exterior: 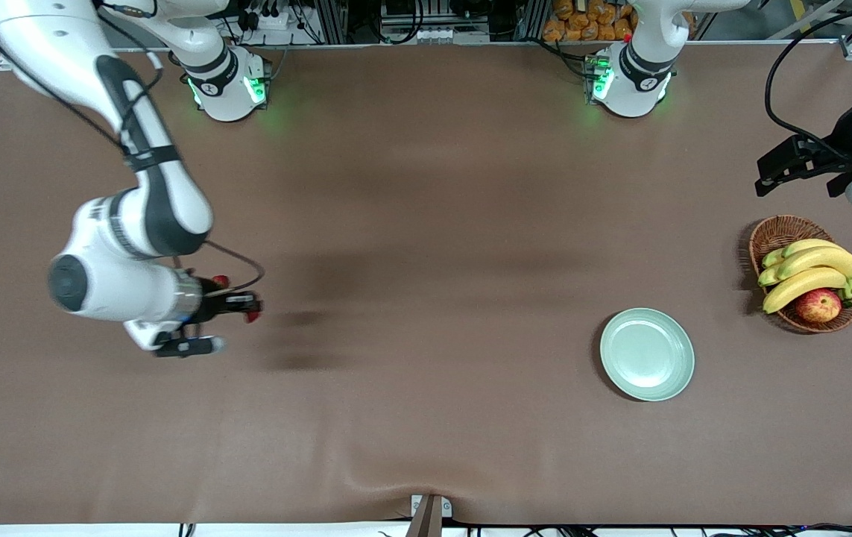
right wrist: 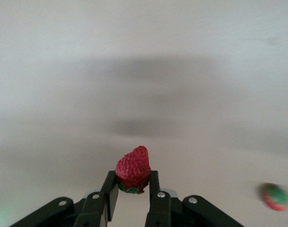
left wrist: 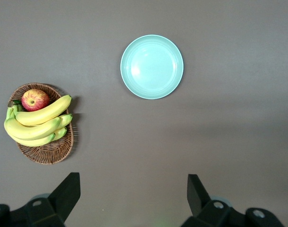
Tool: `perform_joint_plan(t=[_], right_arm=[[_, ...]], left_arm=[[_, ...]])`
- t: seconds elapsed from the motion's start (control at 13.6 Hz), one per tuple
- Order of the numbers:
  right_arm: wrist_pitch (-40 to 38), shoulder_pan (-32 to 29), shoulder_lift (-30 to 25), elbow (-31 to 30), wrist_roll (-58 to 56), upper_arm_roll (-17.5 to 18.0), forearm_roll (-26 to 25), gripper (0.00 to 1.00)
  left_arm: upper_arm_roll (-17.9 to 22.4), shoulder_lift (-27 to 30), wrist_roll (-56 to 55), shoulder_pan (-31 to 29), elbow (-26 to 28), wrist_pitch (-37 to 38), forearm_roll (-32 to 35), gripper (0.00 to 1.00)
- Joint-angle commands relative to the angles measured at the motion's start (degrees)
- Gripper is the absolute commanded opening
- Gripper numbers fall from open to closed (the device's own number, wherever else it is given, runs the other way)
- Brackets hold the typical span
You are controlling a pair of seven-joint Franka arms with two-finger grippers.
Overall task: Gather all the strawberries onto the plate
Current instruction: 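Carry the strawberry to mid-table with the right gripper while the left gripper approaches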
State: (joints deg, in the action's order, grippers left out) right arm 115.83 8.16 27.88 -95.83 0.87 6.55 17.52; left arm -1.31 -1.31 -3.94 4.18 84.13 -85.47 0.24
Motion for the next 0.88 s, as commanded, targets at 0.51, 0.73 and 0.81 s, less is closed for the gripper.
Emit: perform_joint_plan(t=[0.51, 0.73, 0.81], right_arm=[[8.9, 17.4, 9.6, 0.0, 0.8, -0.9, 9.3, 0.0], [9.1, 18.9, 11.1, 0.1, 0.7, -0.9, 9.6, 0.0], [9.1, 19.3, 11.3, 0.1, 0.7, -0.9, 9.6, 0.01]], left_arm=[[0.4, -1.0, 0.0, -2.1, -0.2, 0.4, -0.6, 1.0], [0.3, -1.1, -0.3, -2.3, -0.2, 0.3, -0.5, 1.0], [0.3, -1.1, 0.3, -2.4, -0.2, 0.3, -0.9, 1.0]])
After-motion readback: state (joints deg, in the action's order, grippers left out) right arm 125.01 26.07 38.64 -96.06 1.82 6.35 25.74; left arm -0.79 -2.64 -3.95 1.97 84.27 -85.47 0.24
